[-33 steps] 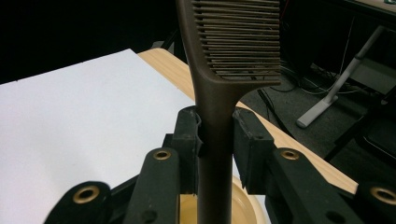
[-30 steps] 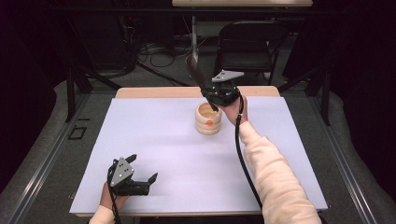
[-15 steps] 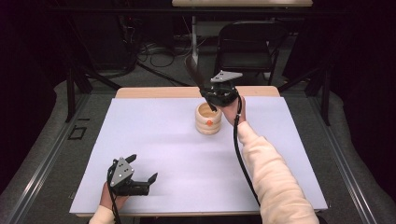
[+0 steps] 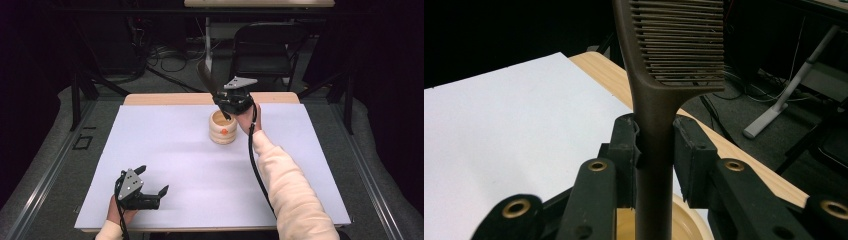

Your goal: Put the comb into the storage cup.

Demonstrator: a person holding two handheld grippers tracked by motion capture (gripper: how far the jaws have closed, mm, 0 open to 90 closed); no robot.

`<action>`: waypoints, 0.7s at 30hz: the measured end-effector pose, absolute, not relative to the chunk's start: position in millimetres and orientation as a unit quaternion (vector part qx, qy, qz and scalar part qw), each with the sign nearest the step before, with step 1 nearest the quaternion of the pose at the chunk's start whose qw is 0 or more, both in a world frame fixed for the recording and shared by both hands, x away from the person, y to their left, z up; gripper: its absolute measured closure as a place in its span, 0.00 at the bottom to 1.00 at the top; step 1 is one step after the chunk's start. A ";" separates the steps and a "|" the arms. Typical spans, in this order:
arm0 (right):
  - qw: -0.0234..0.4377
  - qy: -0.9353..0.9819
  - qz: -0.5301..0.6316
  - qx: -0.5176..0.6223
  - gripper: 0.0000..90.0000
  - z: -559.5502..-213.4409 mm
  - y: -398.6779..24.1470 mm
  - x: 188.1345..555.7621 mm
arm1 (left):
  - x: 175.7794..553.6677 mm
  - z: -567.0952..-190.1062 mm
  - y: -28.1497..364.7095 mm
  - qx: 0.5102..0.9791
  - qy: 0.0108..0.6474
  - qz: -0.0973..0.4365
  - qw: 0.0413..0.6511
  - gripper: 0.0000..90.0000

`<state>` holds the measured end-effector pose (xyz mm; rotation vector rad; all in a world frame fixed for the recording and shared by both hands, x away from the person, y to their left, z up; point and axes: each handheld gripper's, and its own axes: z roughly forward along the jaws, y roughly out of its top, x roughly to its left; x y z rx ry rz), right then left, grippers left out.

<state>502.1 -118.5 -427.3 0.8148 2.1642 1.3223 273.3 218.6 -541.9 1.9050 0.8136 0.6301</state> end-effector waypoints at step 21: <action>0.230 0.791 0.481 0.301 0.80 -438.8 -115.6 506.6 | 273.2 -541.8 218.7 0.777 0.332 0.257 0.469 0.00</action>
